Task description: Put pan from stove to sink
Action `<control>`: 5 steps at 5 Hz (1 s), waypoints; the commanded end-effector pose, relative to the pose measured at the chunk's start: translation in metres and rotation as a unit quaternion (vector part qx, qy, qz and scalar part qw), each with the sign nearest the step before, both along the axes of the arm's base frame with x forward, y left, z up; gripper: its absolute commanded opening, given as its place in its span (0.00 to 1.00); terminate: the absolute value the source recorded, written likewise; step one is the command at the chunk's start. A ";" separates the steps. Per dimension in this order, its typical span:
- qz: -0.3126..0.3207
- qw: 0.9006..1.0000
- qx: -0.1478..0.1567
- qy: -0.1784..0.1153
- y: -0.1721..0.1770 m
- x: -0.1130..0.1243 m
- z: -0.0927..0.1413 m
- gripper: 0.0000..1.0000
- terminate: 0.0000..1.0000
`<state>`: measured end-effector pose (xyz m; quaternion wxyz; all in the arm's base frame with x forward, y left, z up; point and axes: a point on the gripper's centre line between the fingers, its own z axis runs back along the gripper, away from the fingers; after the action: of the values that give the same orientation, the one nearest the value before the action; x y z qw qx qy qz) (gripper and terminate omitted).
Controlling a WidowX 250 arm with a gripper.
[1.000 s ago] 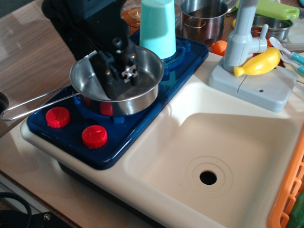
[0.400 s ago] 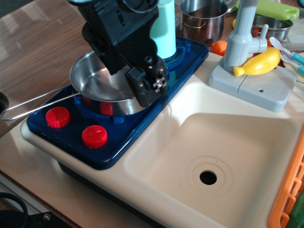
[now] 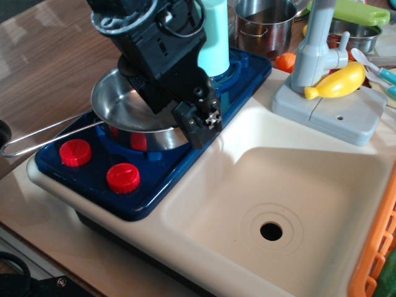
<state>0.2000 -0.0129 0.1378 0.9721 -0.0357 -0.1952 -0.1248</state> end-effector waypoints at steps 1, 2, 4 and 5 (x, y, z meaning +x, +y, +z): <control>0.015 1.000 -0.006 -0.020 -0.003 -0.002 -0.008 0.00 0.00; 0.021 1.000 -0.003 -0.017 -0.008 -0.003 -0.007 0.00 0.00; 0.038 0.999 0.021 0.003 -0.038 0.004 0.008 0.00 0.00; 0.058 0.997 0.042 0.012 -0.061 0.010 0.018 0.00 0.00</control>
<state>0.2060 -0.0842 0.1477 0.9854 0.0124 -0.1597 -0.0573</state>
